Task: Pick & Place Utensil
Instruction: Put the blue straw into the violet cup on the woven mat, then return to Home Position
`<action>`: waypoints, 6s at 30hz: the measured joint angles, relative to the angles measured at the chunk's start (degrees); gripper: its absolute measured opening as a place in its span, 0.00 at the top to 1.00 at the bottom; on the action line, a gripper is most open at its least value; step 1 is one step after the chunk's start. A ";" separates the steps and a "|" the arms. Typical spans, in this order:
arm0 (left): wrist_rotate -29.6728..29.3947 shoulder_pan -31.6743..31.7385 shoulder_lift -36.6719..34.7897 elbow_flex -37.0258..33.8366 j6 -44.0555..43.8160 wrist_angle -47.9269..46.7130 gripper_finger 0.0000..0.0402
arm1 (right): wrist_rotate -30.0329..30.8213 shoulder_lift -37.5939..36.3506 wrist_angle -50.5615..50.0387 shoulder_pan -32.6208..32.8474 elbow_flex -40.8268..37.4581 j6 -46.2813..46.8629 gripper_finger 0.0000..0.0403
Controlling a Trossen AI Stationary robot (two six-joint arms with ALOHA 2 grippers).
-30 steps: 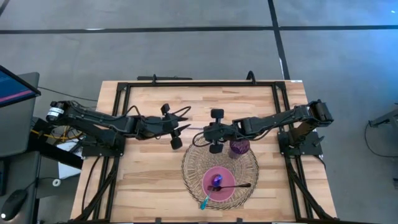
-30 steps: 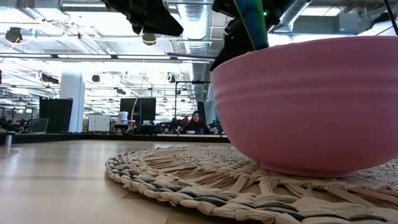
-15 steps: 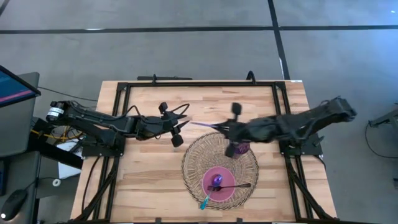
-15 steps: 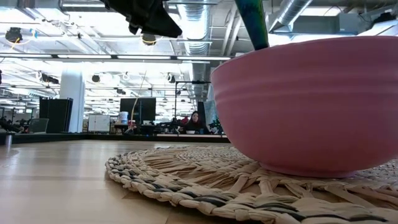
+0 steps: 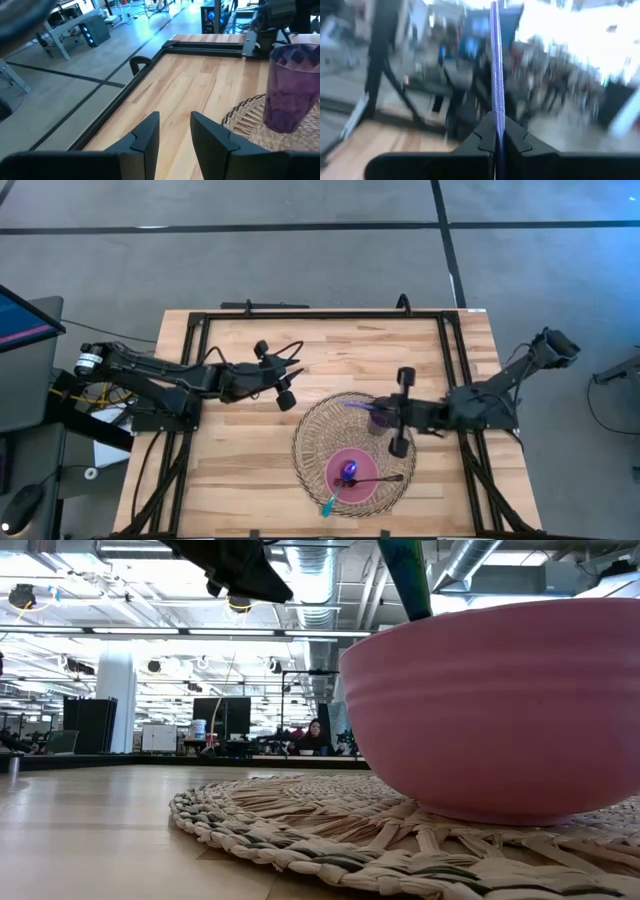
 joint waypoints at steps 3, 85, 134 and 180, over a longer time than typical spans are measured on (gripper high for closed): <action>0.00 0.14 0.00 0.00 -0.01 0.00 0.72 | -2.21 0.00 13.40 2.42 -3.73 -9.29 1.00; 0.04 0.13 0.00 -0.02 -0.02 0.44 0.72 | -16.37 11.88 58.04 -10.63 -27.66 3.17 0.83; 8.95 -0.31 -20.55 -5.99 2.15 -1.19 0.72 | -16.22 -50.96 -30.93 -16.77 -23.30 21.64 0.83; 11.45 0.24 -61.04 -47.76 -8.68 8.47 0.72 | -13.22 -64.20 -28.53 -17.12 -43.79 26.32 0.83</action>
